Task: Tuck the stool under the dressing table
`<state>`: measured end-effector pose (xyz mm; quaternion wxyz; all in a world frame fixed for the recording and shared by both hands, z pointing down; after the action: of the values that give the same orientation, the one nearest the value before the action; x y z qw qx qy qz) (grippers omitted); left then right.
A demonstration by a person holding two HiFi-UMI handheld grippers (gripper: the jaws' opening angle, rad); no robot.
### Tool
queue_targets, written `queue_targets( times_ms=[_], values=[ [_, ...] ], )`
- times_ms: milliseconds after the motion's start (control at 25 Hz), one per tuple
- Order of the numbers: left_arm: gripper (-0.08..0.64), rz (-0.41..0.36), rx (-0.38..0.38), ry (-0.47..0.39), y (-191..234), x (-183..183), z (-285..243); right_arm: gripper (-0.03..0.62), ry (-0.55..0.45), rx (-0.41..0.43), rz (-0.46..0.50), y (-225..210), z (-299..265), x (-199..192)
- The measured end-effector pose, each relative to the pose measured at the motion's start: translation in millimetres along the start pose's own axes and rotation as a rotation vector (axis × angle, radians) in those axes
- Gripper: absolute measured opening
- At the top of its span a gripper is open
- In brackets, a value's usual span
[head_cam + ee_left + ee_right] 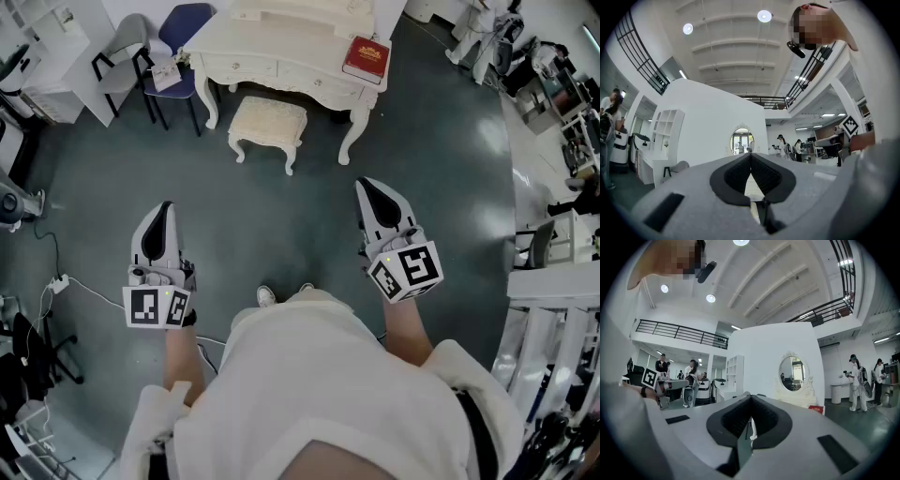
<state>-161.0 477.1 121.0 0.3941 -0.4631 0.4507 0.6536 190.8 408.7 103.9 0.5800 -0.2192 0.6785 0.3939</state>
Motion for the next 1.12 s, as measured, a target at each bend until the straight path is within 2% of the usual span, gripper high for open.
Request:
queue_targets(
  times_ms=[280,520,680,800,840,920,1120],
  values=[
    [0.015,0.0,-0.009,0.009,-1.5,-6.9,-3.1,0.0,-0.029,-0.002,-0.112,-1.7,-2.3,-7.0],
    [0.015,-0.004,0.0,0.015,-2.4,-10.2,-2.2,0.0,-0.029,0.019,-0.124,0.0,-5.0,-13.2],
    [0.015,-0.004,-0.003,0.0,-6.1,-9.5,-3.6,0.002,-0.088,0.037,-0.15,-5.6,-1.8,-12.4],
    [0.023,-0.004,-0.01,-0.005,-7.8,-11.5,-5.2,0.003,-0.103,0.017,-0.102,-12.0,2.3,-12.1],
    [0.039,-0.002,-0.008,-0.006,-7.5,-12.5,-6.0,0.044,-0.094,0.015,-0.079,-14.9,3.1,-12.7],
    [0.131,0.002,-0.005,-0.008,-7.5,-13.3,-9.0,0.087,-0.067,0.017,-0.035,-22.9,4.9,-14.4],
    [0.236,-0.009,0.01,-0.019,-4.1,-11.2,-12.6,0.238,-0.035,0.002,0.021,-45.6,9.2,-18.9]
  ],
)
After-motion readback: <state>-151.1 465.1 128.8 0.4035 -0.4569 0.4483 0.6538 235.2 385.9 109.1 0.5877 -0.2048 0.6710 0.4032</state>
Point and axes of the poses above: the fingertips, and each gripper's own axes: z backward along the fingers, y to its left, x out of its top, the point moved 6 cm from there along z, backward along the fingers, and after that the axes turned 14 degrees about z, right-handed, at the moved point
